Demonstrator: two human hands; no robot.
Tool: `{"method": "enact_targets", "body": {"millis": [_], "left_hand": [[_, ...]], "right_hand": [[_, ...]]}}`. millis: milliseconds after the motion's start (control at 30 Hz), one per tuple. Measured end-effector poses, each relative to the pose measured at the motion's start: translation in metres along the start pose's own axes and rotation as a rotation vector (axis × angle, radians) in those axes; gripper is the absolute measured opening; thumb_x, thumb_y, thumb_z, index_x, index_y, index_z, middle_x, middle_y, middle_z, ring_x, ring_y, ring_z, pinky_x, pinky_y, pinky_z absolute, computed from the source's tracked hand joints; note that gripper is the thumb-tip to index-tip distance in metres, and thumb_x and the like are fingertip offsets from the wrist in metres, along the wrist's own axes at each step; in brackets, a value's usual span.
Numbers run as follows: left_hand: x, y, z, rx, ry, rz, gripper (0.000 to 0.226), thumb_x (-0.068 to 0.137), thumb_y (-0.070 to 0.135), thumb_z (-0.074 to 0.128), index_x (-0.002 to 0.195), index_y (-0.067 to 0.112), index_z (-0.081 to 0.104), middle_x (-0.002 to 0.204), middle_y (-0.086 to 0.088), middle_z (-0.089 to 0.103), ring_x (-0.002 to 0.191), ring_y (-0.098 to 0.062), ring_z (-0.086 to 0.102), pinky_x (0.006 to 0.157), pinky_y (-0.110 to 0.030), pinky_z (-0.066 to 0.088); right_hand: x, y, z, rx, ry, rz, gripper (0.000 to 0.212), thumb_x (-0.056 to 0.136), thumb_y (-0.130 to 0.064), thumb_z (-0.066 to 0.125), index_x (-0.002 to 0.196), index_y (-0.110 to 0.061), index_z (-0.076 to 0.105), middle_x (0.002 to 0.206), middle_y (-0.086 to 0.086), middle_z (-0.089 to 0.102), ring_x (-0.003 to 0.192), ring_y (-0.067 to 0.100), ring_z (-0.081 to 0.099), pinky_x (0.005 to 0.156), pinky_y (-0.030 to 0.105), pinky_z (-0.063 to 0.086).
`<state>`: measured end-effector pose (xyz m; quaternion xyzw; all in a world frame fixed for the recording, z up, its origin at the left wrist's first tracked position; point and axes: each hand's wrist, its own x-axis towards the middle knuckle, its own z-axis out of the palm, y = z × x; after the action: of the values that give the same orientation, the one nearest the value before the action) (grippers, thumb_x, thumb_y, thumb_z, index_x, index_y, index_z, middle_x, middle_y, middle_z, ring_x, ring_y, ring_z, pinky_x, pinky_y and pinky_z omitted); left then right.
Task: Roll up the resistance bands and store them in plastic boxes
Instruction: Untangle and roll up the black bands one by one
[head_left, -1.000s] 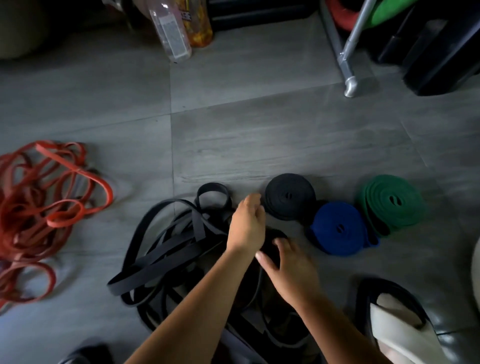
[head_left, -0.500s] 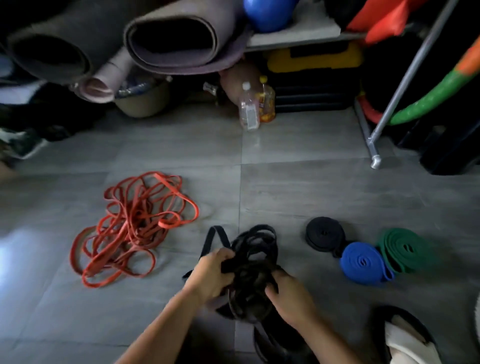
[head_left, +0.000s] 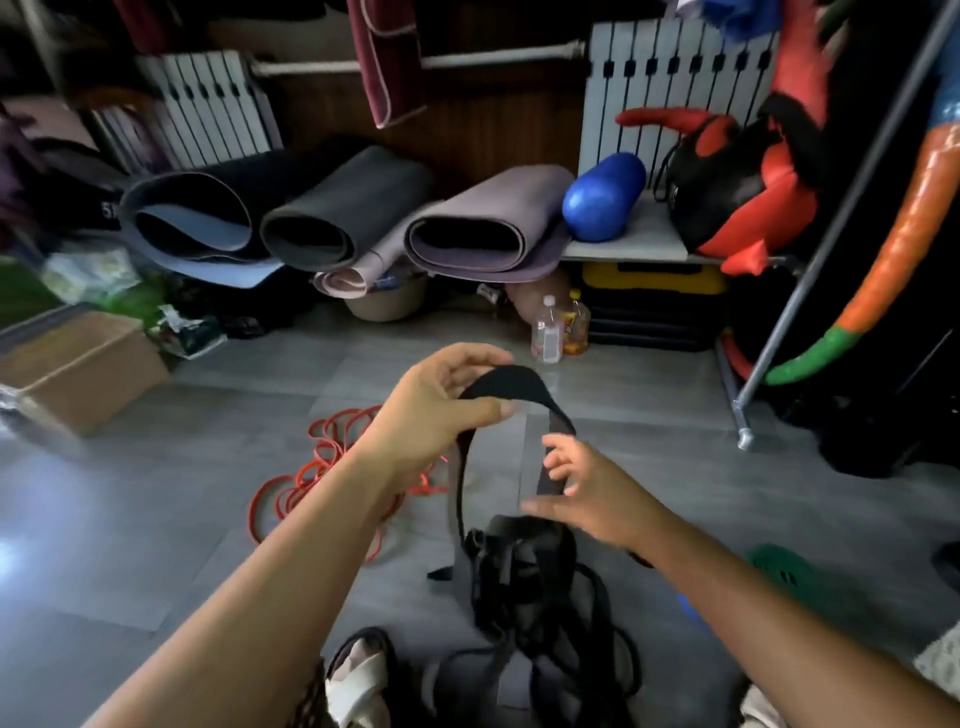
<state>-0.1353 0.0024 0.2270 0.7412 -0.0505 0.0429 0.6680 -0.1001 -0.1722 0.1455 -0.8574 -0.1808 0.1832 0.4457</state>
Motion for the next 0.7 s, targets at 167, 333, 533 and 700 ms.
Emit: {"method": "enact_targets", "body": {"millis": [167, 333, 533, 700], "left_hand": [[-0.026, -0.002, 0.001, 0.125, -0.01, 0.001, 0.044, 0.074, -0.012, 0.067, 0.097, 0.026, 0.06, 0.093, 0.008, 0.068, 0.09, -0.003, 0.064, 0.085, -0.018, 0.049], [-0.045, -0.032, 0.007, -0.005, -0.062, -0.038, 0.043, 0.075, -0.011, 0.066, 0.104, 0.021, 0.061, 0.099, 0.006, 0.071, 0.099, -0.008, 0.064, 0.083, -0.018, 0.049], [-0.039, -0.032, 0.006, -0.281, -0.085, -0.015, 0.039, 0.074, -0.004, 0.067, 0.106, 0.017, 0.06, 0.097, -0.001, 0.069, 0.094, -0.016, 0.065, 0.08, -0.024, 0.051], [-0.031, -0.036, -0.002, -0.055, 0.02, -0.19, 0.033, 0.071, 0.024, 0.068, 0.103, 0.02, 0.061, 0.107, 0.005, 0.065, 0.096, -0.003, 0.062, 0.081, -0.02, 0.05]], "right_hand": [[-0.032, -0.037, -0.017, -0.007, 0.248, -0.109, 0.035, 0.076, -0.039, 0.071, 0.065, -0.012, 0.051, 0.058, -0.002, 0.055, 0.052, 0.009, 0.047, 0.057, 0.025, 0.042], [-0.032, -0.031, -0.015, 0.055, 0.081, -0.189, 0.06, 0.058, -0.057, 0.072, 0.109, -0.035, 0.049, 0.114, -0.02, 0.053, 0.107, -0.011, 0.047, 0.095, 0.013, 0.039], [-0.016, -0.025, 0.026, 0.351, -0.107, -0.221, 0.055, 0.075, -0.022, 0.074, 0.122, -0.024, 0.046, 0.113, -0.008, 0.062, 0.106, 0.002, 0.058, 0.091, 0.023, 0.047], [-0.009, -0.02, 0.022, -0.152, 0.042, -0.184, 0.024, 0.09, -0.03, 0.054, 0.106, -0.021, 0.038, 0.101, -0.011, 0.042, 0.088, 0.006, 0.047, 0.068, 0.015, 0.039]]}}
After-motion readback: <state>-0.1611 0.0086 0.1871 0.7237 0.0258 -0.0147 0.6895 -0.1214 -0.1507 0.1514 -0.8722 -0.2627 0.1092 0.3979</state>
